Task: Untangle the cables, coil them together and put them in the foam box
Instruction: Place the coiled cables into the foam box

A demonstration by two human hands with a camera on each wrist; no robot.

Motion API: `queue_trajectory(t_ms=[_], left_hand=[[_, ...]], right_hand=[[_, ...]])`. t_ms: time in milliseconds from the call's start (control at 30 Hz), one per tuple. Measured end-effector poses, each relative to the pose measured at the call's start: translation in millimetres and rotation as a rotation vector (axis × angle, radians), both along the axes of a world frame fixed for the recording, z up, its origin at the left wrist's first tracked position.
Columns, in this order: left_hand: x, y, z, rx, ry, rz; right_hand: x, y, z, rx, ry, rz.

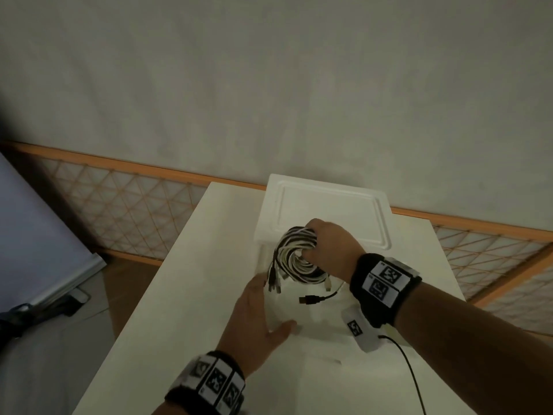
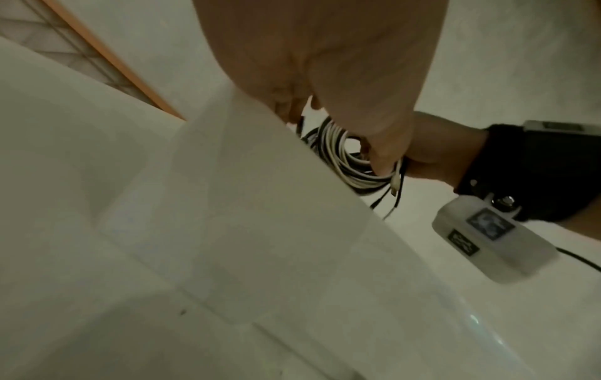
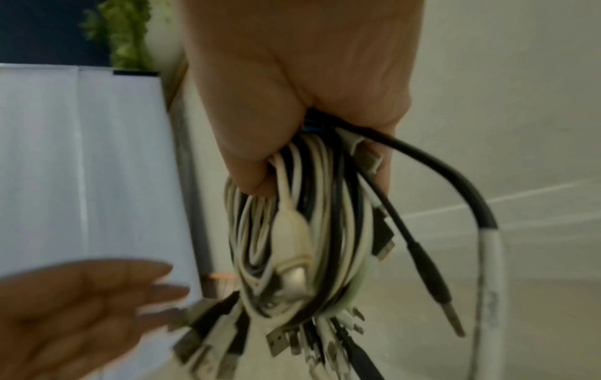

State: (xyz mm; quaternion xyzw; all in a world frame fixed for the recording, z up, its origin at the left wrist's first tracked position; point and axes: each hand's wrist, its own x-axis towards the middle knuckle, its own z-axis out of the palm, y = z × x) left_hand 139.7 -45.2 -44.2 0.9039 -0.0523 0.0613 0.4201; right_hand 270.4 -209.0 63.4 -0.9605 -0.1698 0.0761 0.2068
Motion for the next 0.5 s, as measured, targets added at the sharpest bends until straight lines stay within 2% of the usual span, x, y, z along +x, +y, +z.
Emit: queue_trajectory(t_ms=[100,200,333,500], left_hand=[[-7,0,-21,0.152,-0.193,0.009],[-8,-3,-29,0.228,-0.306,-0.012],[-6,-3,-34,0.279,-0.369,-0.057],[-5,0,-38,0.368,-0.432,-0.117]], right_hand=[[0,6,-16,-0.166,-0.001,0.102],[0,14,-34,-0.237,0.107,0.182],[17,24,-46,-0.200,0.336,0.283],[42,38,-73,-0.369,0.396,0.367]])
